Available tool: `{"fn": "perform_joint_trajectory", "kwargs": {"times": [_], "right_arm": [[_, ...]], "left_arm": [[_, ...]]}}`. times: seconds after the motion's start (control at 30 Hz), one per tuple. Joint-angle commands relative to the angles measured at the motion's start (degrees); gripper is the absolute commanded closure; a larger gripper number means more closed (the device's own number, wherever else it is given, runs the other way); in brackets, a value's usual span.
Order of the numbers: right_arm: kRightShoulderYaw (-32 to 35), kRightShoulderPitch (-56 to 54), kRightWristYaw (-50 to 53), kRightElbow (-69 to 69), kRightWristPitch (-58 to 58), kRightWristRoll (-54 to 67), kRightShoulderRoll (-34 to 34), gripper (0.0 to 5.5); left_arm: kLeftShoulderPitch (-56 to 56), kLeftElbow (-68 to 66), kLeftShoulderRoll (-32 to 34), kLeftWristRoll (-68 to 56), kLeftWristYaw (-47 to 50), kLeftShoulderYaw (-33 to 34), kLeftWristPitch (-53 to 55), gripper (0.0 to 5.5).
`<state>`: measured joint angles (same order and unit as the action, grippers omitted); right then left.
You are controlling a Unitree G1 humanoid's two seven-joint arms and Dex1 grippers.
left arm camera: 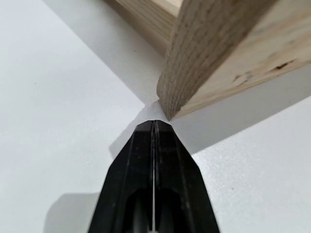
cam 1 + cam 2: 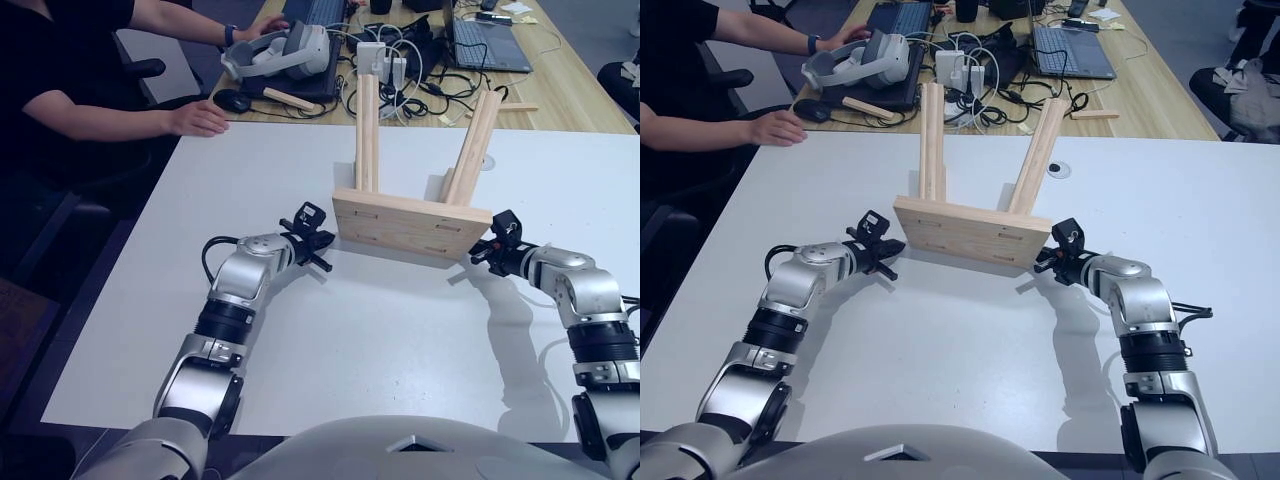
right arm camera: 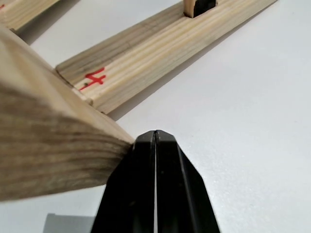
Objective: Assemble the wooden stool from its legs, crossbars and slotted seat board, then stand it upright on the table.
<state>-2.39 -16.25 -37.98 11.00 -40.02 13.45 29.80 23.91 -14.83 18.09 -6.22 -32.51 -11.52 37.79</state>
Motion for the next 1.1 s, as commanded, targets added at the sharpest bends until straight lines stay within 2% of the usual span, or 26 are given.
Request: {"fn": "perform_joint_trajectory", "kwargs": {"times": [0.03,0.33,0.57,0.7,0.9,1.1], "right_arm": [[-1.42,-1.05,-0.71,0.36,-1.13,-1.08,0.66,5.5],[-0.36,1.73,-0.8,-1.27,-2.66,-1.4,2.16,5.5],[7.74,4.09,-6.11,-0.38,-3.08,6.61,2.61,5.5],[10.71,3.24,-9.59,5.84,0.53,8.53,3.42,5.5],[10.43,1.19,-12.21,14.99,4.88,7.08,4.15,5.5],[10.69,1.22,-12.12,16.26,6.61,6.97,3.62,5.5]], "left_arm": [[1.46,-1.03,-0.23,0.98,-0.19,-0.74,-0.43,5.49],[0.98,-0.13,-0.05,0.38,-2.44,-1.24,0.28,5.49],[-0.21,2.53,-1.12,-1.55,-3.92,-0.79,1.89,5.49],[-0.02,2.73,-1.79,-1.92,-4.05,-0.97,2.04,5.49],[-0.27,3.7,-2.19,-1.33,-2.74,-1.16,2.04,5.49],[-0.39,5.91,2.47,5.36,0.74,-3.1,0.99,5.49]]}}
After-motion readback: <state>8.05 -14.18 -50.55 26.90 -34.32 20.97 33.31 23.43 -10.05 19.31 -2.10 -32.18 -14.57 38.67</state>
